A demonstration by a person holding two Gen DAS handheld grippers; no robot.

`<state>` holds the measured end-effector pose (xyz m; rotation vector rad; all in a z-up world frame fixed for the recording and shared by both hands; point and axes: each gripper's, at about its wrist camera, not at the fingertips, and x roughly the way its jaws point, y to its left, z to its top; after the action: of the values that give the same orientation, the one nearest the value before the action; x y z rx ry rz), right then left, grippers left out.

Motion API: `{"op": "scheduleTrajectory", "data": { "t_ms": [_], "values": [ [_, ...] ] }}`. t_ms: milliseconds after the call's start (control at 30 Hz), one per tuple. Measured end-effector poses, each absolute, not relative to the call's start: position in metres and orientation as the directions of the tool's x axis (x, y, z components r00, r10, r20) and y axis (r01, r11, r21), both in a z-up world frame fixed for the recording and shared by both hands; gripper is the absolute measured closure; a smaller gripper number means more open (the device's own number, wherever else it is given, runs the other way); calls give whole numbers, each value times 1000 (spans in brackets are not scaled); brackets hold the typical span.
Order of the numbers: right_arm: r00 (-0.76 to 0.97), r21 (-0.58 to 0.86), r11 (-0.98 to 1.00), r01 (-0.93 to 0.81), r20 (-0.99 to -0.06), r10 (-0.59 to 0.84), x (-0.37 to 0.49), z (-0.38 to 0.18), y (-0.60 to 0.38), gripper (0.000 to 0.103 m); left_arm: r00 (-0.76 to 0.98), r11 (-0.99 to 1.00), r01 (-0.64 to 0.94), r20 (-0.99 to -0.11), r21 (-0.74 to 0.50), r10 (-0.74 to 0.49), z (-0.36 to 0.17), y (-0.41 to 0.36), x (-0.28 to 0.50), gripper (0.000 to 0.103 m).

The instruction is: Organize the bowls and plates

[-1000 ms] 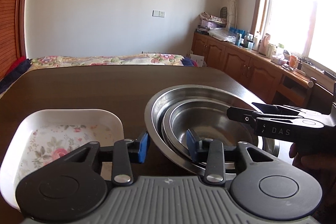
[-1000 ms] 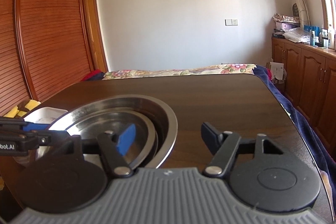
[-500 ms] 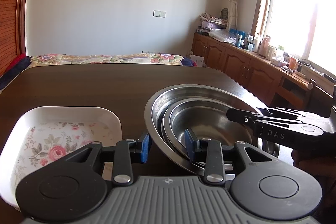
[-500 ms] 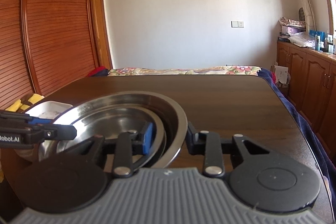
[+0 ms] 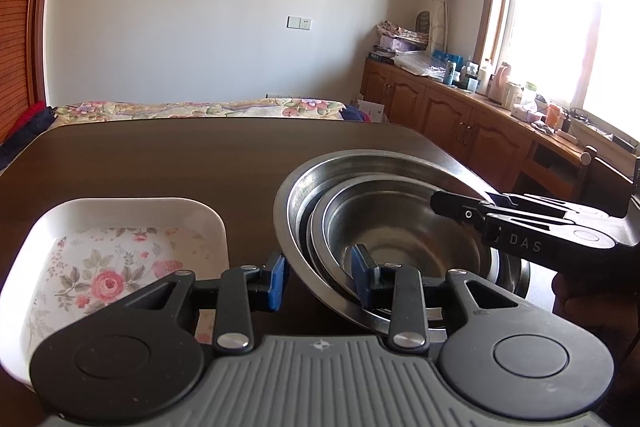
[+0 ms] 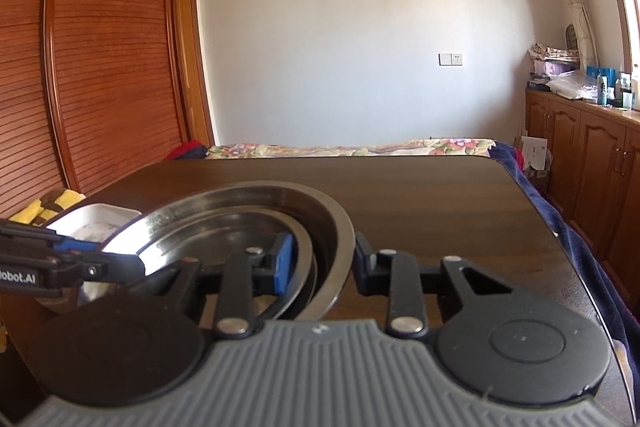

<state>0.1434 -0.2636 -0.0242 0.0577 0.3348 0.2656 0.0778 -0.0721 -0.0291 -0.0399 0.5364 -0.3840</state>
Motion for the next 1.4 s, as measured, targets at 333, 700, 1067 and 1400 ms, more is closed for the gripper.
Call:
{"op": "scheduleTrajectory", "data": {
  "t_ms": [333, 700, 1067, 1400],
  "values": [
    [904, 123, 960, -250, -326, 277, 144, -16, -261, 71, 800, 923, 354, -463, -150, -382, -21, -61, 70, 67],
    [907, 110, 956, -272, -303, 293, 139, 5, -243, 71, 834, 930, 339, -411, -144, -368, 4, -39, 56, 67],
    [892, 103, 942, -321, -302, 337, 143, 14, -213, 71, 854, 939, 310, -390, -148, -344, 18, -3, 51, 67],
    [866, 103, 921, -376, -316, 388, 155, 15, -181, 71, 873, 953, 258, -383, -159, -300, 21, 30, 58, 67]
  ]
}}
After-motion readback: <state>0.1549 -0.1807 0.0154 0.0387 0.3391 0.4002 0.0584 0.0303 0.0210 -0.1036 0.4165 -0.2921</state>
